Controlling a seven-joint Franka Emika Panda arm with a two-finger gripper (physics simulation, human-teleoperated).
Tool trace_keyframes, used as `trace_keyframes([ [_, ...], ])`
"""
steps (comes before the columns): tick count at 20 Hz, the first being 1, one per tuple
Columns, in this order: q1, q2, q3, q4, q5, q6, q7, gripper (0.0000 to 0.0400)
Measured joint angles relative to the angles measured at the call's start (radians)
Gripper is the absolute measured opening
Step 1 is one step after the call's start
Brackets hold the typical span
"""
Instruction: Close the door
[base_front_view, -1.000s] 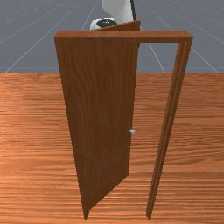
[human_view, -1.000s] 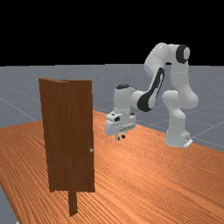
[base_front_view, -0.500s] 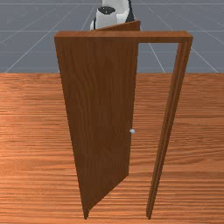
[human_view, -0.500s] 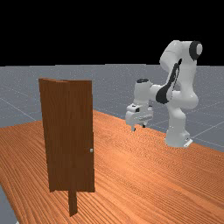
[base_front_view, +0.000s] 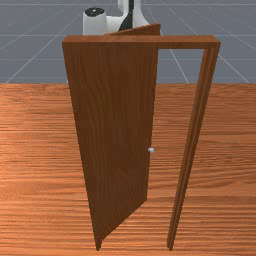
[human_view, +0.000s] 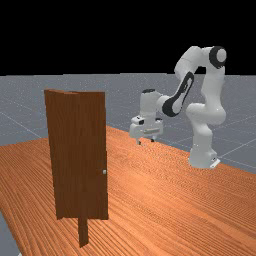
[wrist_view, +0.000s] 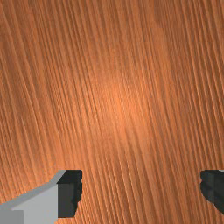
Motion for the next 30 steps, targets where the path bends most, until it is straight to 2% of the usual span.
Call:
trace_keyframes([
  [2, 0.019, -0.005, -0.013, -0.005, -0.003, 0.006, -0.111, 0.0400],
  [3, 0.066, -0.024, -0.017, -0.024, -0.002, 0.012, -0.264, 0.0400],
  [5, 0.149, -0.047, 0.038, -0.047, 0.023, 0.011, -0.286, 0.0400],
  [7, 0.212, -0.047, 0.112, -0.047, 0.056, 0.008, -0.192, 0.0400],
  [8, 0.197, -0.023, 0.148, -0.023, 0.065, 0.002, -0.035, 0.0400],
  [9, 0.200, 0.012, 0.144, 0.012, 0.068, 0.003, -0.074, 0.0400],
  [10, 0.156, 0.052, 0.201, 0.059, -0.032, -0.024, 0.176, 0.0400],
  [11, 0.157, 0.097, 0.204, 0.110, -0.067, -0.039, 0.206, 0.0400],
  [12, 0.163, 0.137, 0.196, 0.155, -0.061, -0.041, 0.198, 0.0400],
  [13, 0.177, 0.194, 0.173, 0.236, 0.058, -0.112, 0.087, 0.0400],
  [17, 0.176, 0.318, 0.174, 0.404, 0.066, -0.195, 0.075, 0.0400],
  [19, 0.175, 0.346, 0.173, 0.438, 0.067, -0.194, 0.074, 0.0400],
  [20, 0.172, 0.331, 0.175, 0.404, 0.058, -0.109, 0.011, 0.0400],
  [21, 0.175, 0.390, 0.174, 0.504, 0.069, -0.236, 0.065, 0.0400],
  [24, 0.174, 0.485, 0.174, 0.638, 0.071, -0.249, 0.062, 0.0400],
  [25, 0.178, 0.515, 0.169, 0.674, 0.074, -0.219, 0.108, 0.0400],
  [27, 0.179, 0.628, 0.166, 0.847, 0.081, -0.279, 0.116, 0.0400],
  [28, 0.159, 0.676, 0.184, 0.923, 0.109, -0.302, 0.040, 0.0400],
  [29, 0.159, 0.716, 0.184, 0.985, 0.107, -0.325, 0.040, 0.0400],
  [30, 0.164, 0.766, 0.181, 1.068, 0.076, -0.354, 0.010, 0.0400],
])
